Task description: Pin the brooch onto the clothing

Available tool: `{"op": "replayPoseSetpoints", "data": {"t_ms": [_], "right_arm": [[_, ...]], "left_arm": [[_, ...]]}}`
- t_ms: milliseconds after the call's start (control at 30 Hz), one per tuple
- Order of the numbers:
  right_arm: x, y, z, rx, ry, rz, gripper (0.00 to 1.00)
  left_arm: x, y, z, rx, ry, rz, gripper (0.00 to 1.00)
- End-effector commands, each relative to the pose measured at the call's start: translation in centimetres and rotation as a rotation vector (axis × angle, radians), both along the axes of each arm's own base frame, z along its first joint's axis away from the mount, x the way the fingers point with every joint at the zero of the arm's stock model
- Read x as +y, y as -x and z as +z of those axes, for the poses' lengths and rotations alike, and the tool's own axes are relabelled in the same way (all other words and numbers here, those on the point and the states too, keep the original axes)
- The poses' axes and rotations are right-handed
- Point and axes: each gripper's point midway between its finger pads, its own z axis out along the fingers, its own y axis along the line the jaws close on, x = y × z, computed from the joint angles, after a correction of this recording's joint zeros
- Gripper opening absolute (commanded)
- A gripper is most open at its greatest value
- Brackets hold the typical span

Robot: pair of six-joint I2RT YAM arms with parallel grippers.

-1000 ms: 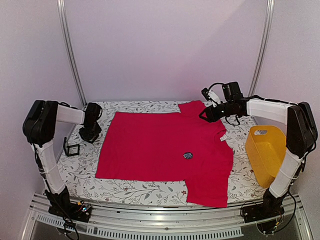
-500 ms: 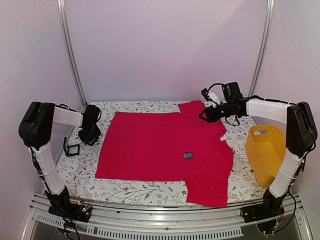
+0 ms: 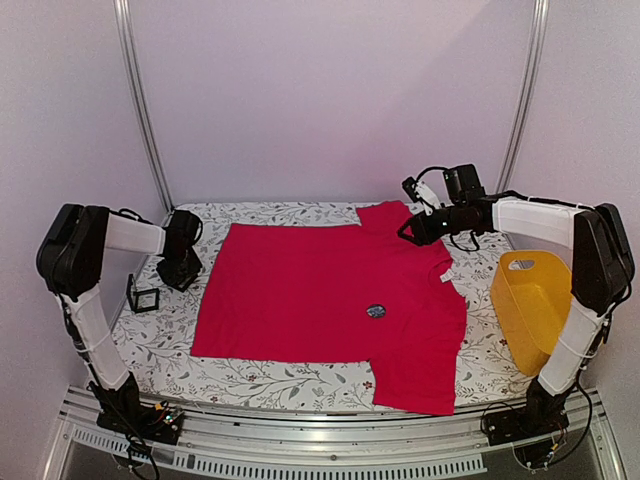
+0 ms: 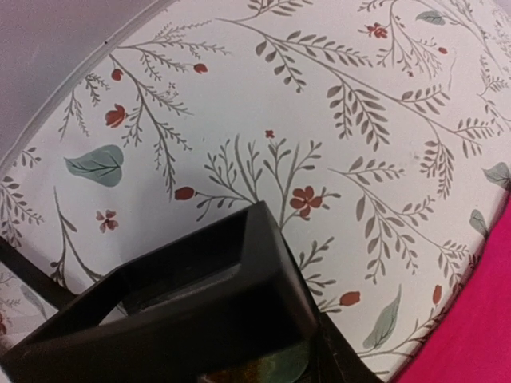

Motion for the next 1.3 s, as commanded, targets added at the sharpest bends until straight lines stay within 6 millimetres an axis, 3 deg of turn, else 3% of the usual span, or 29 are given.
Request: {"op": "replayPoseSetpoints", "data": {"t_ms": [0, 367, 533, 767, 900, 1100, 1167, 1267], "right_arm": [[0.6, -0.3, 0.4, -0.009, 0.000, 0.017, 0.51], [0.8, -0.3, 0.8, -0.016, -0.012, 0.020, 0.51], [0.6, -0.7, 1.4, -0.022, -0.031, -0.003, 0.50], [-1.2, -1.9, 4.2, -0.005, -0.178, -0.080, 0.50], [-1.7, -2.2, 5.9, 0.017, -0.249, -0.132, 0.50], [-0.2, -1.6, 6.9, 0.087, -0.322, -0.157, 0.50], [1.6, -0.9, 7.1, 0.081, -0.292, -0.136, 0.50], [5.2, 1.5, 8.1, 0.103, -0.335, 0.026, 0.51]], "left_arm": [[-0.8, 1.3, -0.1, 0.048, -0.002, -0.047, 0.30], [-2.0, 0.1, 4.4, -0.028, -0.099, -0.119, 0.30], [-5.5, -1.6, 7.0, -0.110, -0.110, -0.279, 0.30], [-15.2, -4.2, 12.3, -0.253, -0.166, -0.668, 0.30], [-23.0, -4.0, 15.3, -0.368, -0.192, -0.955, 0.29], [-35.0, 0.6, 18.3, -0.533, -0.204, -1.427, 0.30], [-37.7, 2.5, 18.6, -0.566, -0.220, -1.533, 0.30], [-40.6, 4.7, 18.9, -0.602, -0.263, -1.636, 0.30]]}}
